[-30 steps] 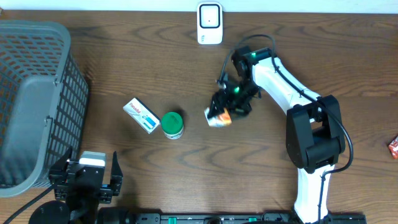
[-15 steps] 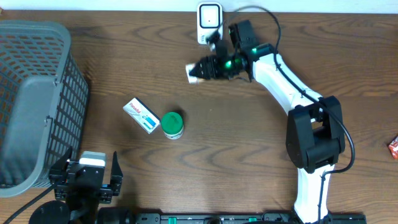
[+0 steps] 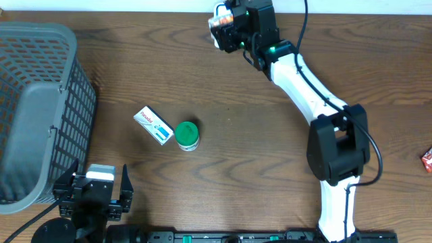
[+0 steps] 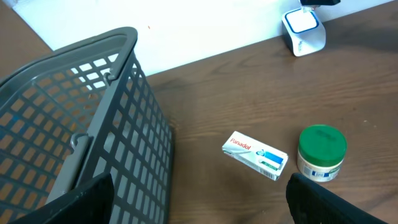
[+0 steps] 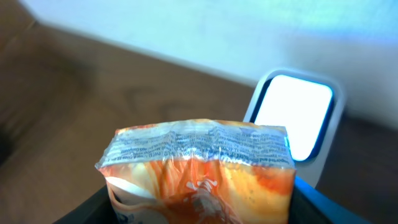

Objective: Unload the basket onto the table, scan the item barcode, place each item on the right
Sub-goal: 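Carry the orange box up to the white scanner, then carry the orange box to the right edge and release it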

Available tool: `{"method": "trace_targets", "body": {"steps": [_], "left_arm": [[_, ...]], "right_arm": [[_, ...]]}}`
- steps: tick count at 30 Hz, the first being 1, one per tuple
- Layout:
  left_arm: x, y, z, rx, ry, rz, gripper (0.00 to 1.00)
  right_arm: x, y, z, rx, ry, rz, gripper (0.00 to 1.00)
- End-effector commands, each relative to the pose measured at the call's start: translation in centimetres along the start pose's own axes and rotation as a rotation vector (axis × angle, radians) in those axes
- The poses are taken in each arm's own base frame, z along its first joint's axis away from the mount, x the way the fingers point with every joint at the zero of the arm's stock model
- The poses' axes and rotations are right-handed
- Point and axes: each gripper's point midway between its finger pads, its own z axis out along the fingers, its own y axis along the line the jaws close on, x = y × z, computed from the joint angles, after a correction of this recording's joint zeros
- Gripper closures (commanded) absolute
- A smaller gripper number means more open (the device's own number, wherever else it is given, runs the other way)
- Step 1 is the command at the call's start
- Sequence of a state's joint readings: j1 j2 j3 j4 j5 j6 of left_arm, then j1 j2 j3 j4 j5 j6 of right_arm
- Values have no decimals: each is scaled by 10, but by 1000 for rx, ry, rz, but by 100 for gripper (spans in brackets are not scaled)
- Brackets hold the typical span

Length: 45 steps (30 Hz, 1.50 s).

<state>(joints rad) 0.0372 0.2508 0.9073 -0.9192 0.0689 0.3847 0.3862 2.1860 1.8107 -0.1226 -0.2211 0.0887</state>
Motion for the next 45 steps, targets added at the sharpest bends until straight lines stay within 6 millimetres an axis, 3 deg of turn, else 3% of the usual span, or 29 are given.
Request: {"method": "trace_targets", "body": {"steps": [1,9,21,26,34,37,40,42,45], "left_arm": [[0,0,0,2,3,-12,14],[0,0,0,2,3,-12,14],[0,0,0,2,3,-12,14],[0,0,0,2,3,-12,14],[0,0,0,2,3,-12,14],[0,0,0,2,3,-12,14],[0,0,0,2,3,-12,14],[0,0,0,2,3,-12,14],[0,0,0,2,3,-12,14]], "right_arm": [[6,-33,25,135,-56,-52,43],[-7,-57,52,171,-207,-70,48],[7,-72,96,184,-248,-73,45],[16,-85,97,250,-221,-63,45],[19,-87,96,259,-178,-73,43],[12,-85,88,264,-123,-96,45],[-7,-81,67,280,-75,-149,46],[-32,-84,31,354,-41,-162,44],[-50,-96,-18,465,25,-179,42]]}}
